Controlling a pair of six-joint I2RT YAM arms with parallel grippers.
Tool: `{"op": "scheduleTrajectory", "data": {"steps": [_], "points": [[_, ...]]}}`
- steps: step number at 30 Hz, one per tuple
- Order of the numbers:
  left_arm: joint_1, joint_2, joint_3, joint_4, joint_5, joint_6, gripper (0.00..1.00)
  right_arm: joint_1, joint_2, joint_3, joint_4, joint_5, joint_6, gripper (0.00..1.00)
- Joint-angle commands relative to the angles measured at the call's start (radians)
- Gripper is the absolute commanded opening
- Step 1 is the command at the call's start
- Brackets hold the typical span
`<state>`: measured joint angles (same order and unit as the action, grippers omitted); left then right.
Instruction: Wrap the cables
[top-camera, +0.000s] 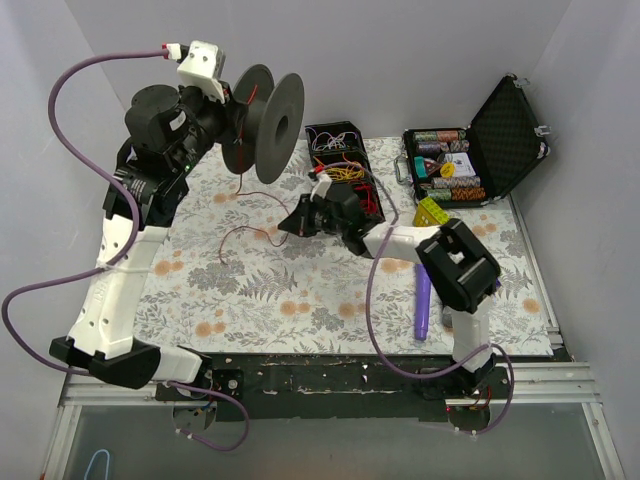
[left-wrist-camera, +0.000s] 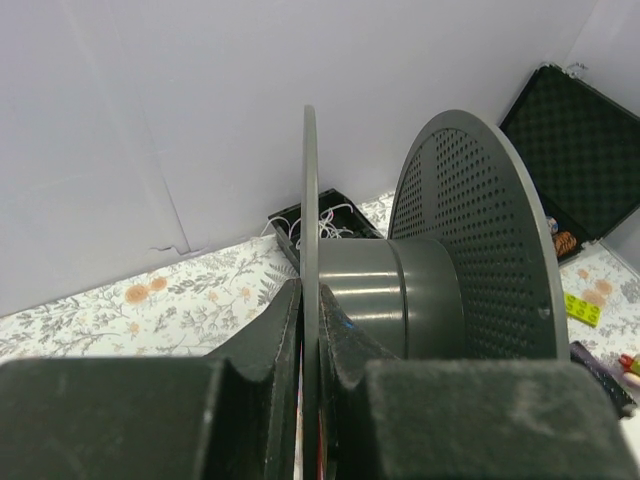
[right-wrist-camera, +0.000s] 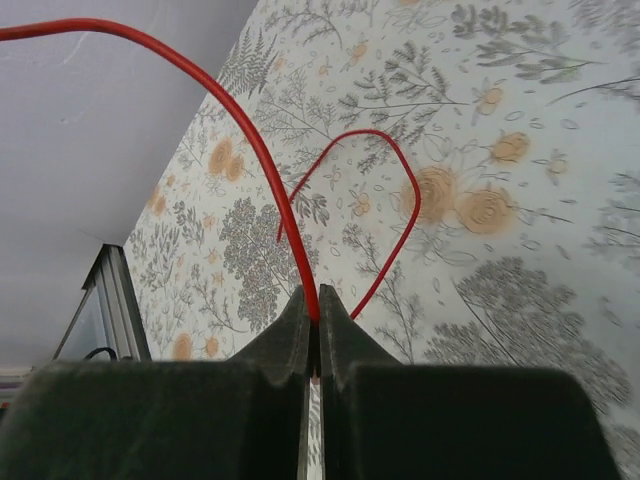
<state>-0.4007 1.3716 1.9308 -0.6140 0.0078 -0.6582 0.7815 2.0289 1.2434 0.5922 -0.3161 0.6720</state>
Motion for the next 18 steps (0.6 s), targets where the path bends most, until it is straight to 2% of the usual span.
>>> {"op": "scheduleTrajectory", "data": {"steps": [1, 6, 10, 18], "points": [[0.008, -0.091, -0.042, 0.027, 0.04, 0.022, 0.0, -0.085, -0.231, -0.091, -0.053, 0.023, -0.067, 0.01], [0.008, -0.123, -0.087, -0.019, 0.122, 0.058, 0.0, -0.221, -0.4, -0.136, -0.262, 0.026, -0.114, 0.01], [0.008, -0.134, -0.122, -0.075, 0.207, 0.107, 0.0, -0.316, -0.519, -0.148, -0.327, 0.02, -0.14, 0.01], [0.008, -0.146, -0.257, -0.185, 0.31, 0.18, 0.0, -0.38, -0.567, 0.065, -0.558, 0.029, -0.333, 0.01]]}}
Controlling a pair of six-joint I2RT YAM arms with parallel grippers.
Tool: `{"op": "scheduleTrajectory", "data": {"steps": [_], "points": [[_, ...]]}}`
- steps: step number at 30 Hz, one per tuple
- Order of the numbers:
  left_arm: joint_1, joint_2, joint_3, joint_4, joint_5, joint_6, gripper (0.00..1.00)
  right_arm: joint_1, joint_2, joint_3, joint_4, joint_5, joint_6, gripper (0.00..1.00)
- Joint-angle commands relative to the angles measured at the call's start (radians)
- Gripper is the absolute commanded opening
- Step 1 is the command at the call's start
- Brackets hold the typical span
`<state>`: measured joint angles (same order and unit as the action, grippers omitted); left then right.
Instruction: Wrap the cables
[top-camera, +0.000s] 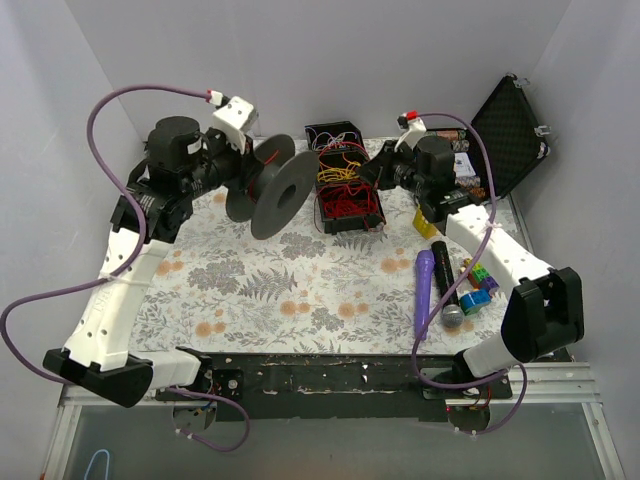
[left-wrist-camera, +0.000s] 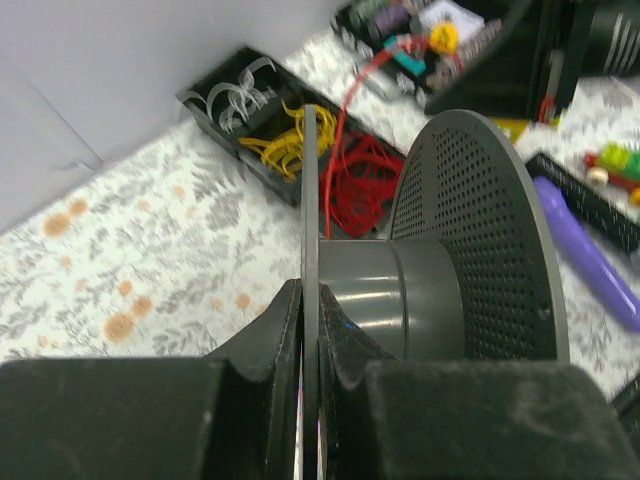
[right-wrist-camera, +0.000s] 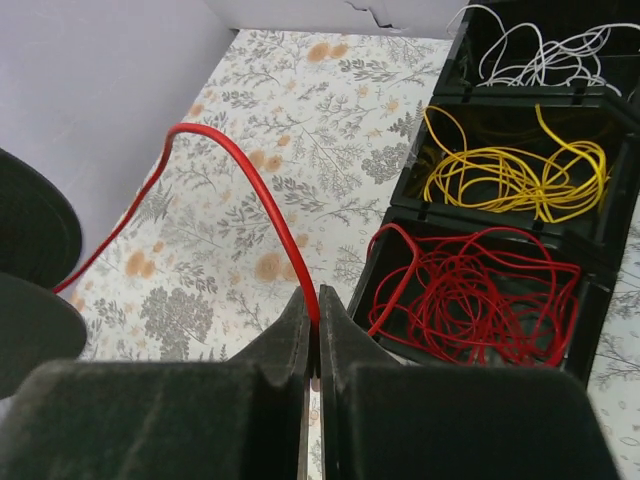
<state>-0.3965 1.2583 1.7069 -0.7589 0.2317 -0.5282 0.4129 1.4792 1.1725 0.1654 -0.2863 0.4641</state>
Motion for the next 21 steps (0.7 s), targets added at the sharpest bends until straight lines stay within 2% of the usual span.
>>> {"op": "scheduleTrajectory", "data": {"steps": [1, 10, 17, 21], "points": [[0.004, -0.03, -0.045, -0.058, 0.098, 0.059, 0.0, -0.011, -0.007, 0.172, -0.164, -0.007, -0.143, 0.01], [-0.001, -0.027, -0.193, -0.059, 0.061, 0.128, 0.0, 0.044, 0.134, 0.536, -0.475, -0.203, -0.199, 0.01], [-0.01, -0.01, -0.266, 0.065, -0.107, 0.163, 0.0, 0.119, 0.289, 0.875, -0.776, -0.428, -0.245, 0.01], [-0.018, -0.01, -0.351, 0.197, -0.251, 0.2, 0.0, 0.132, 0.34, 0.987, -0.77, -0.6, -0.136, 0.01]]}}
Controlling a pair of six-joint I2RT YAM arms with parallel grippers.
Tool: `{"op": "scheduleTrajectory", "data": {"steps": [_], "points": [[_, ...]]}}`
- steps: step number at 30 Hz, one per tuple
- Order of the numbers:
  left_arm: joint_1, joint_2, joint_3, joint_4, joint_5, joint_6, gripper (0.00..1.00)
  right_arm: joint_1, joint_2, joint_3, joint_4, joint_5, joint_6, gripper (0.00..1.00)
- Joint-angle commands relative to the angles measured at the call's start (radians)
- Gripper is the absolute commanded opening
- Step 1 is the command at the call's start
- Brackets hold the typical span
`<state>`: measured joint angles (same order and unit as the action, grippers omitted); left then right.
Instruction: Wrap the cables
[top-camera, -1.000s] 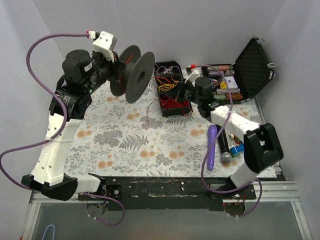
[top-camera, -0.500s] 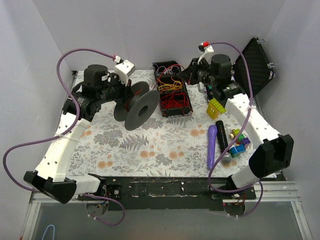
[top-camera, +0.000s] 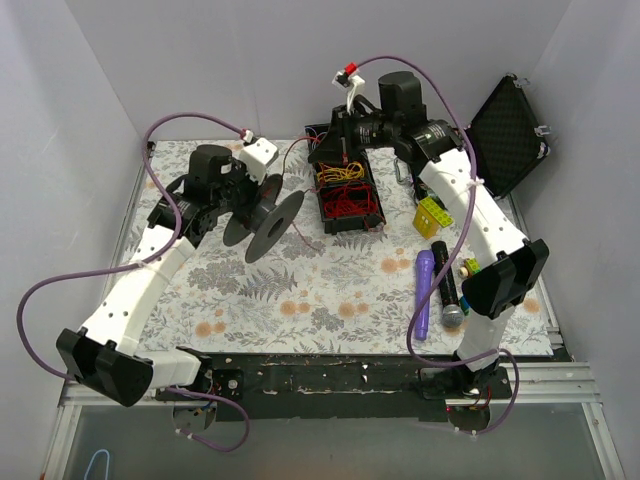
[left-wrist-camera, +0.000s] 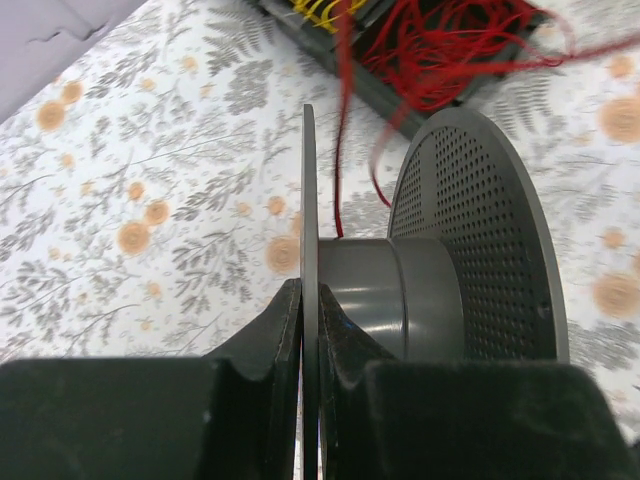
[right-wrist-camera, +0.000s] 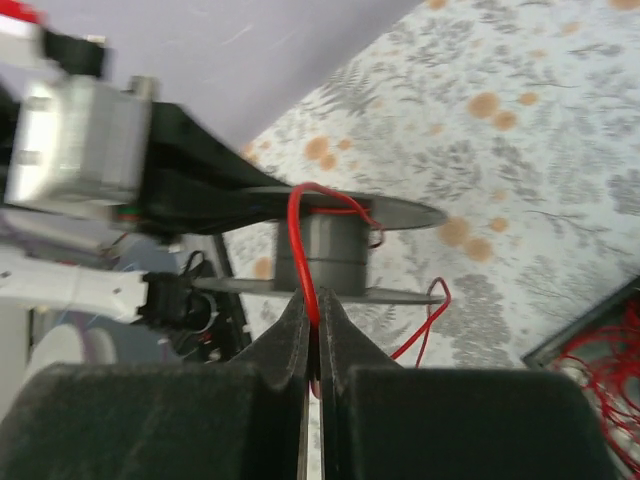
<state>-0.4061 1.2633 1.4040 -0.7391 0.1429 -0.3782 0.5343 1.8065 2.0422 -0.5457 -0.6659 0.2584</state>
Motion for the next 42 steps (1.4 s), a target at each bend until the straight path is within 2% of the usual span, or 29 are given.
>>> {"op": "scheduleTrajectory", "data": {"steps": [1, 4, 10, 16, 19, 26, 31, 34, 38, 42], "points": [[-0.007, -0.015, -0.062, 0.21, -0.193, 0.056, 0.0, 0.016, 0.013, 0.113, -0.018, -0.266, 0.114, 0.01], [-0.008, 0.005, -0.074, 0.286, -0.273, 0.056, 0.0, 0.059, 0.01, 0.061, 0.184, -0.409, 0.279, 0.01], [-0.008, 0.039, -0.077, 0.368, -0.302, -0.043, 0.0, 0.154, 0.028, 0.033, 0.496, -0.422, 0.525, 0.01], [0.003, 0.064, -0.063, 0.424, -0.345, -0.168, 0.0, 0.2, 0.083, 0.073, 0.566, -0.37, 0.663, 0.01], [0.024, 0.067, -0.08, 0.527, -0.385, -0.127, 0.0, 0.202, 0.082, 0.078, 0.549, -0.368, 0.716, 0.01], [0.038, 0.119, -0.048, 0.713, -0.433, -0.001, 0.0, 0.219, 0.059, 0.056, 0.382, -0.275, 0.657, 0.01], [0.056, 0.174, 0.091, 0.597, -0.358, -0.161, 0.0, 0.251, 0.054, 0.004, 0.4, -0.18, 0.608, 0.01], [0.078, 0.194, 0.174, 0.508, -0.292, -0.304, 0.0, 0.268, 0.062, 0.015, 0.331, -0.1, 0.51, 0.02], [0.107, 0.211, 0.289, 0.431, -0.224, -0.436, 0.0, 0.293, 0.033, -0.026, 0.241, 0.049, 0.325, 0.09], [0.11, 0.203, 0.38, 0.379, -0.18, -0.498, 0.0, 0.3, -0.031, -0.16, 0.28, 0.13, 0.233, 0.17]]}}
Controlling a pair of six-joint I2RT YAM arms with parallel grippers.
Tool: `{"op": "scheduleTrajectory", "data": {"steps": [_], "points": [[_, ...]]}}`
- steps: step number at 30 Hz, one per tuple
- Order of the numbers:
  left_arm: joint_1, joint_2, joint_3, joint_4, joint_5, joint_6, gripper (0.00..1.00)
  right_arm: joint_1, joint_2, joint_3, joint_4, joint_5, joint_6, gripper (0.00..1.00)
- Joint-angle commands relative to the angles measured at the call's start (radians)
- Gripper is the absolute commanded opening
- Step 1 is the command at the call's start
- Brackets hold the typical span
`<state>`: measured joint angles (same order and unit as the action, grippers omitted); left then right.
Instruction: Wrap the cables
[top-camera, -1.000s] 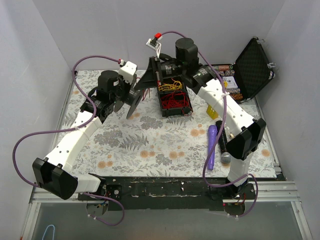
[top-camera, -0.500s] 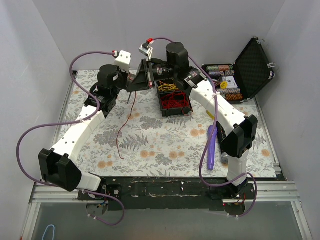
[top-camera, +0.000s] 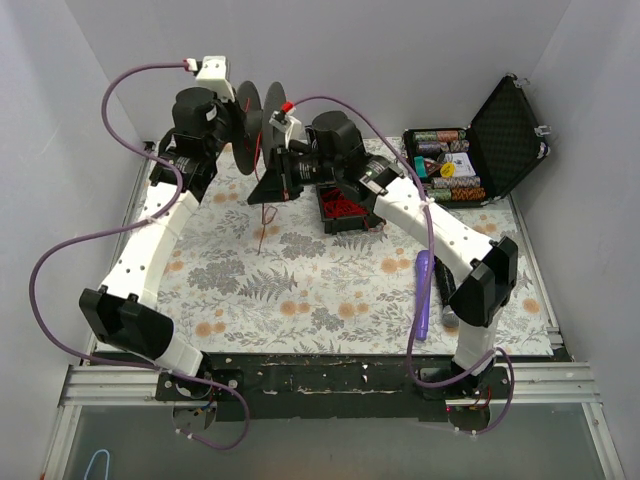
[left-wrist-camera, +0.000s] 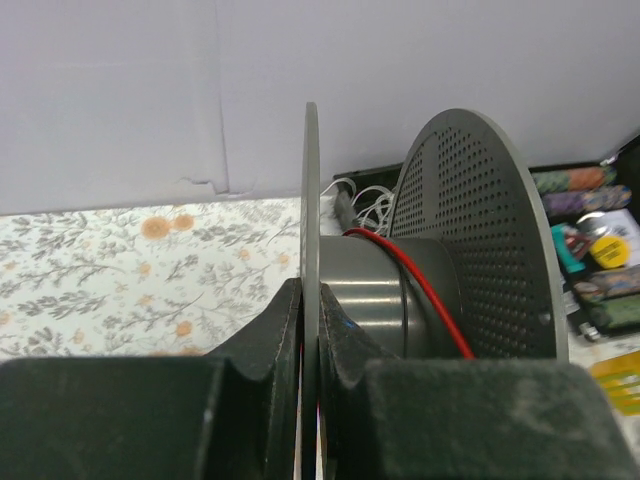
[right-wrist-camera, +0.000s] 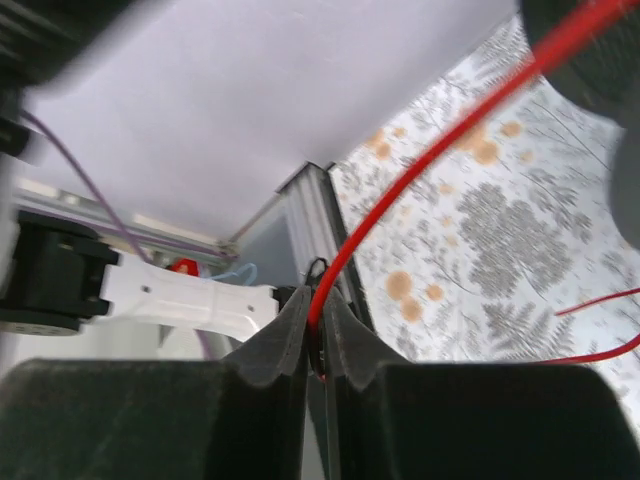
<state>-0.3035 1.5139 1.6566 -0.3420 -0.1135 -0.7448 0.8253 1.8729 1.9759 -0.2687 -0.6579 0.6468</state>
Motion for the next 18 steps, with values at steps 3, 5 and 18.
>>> {"op": "scheduleTrajectory", "data": {"steps": [3, 5, 18], "points": [[0.01, -0.06, 0.176, -0.048, 0.112, -0.156, 0.0, 0.017, -0.153, -0.23, 0.075, 0.196, -0.228, 0.23], [0.01, -0.069, 0.196, -0.051, 0.142, -0.16, 0.0, 0.017, -0.19, -0.313, 0.117, 0.233, -0.265, 0.25], [0.009, -0.089, 0.353, -0.115, 0.337, -0.122, 0.0, -0.012, -0.33, -0.678, 0.382, 0.293, -0.464, 0.74]]}}
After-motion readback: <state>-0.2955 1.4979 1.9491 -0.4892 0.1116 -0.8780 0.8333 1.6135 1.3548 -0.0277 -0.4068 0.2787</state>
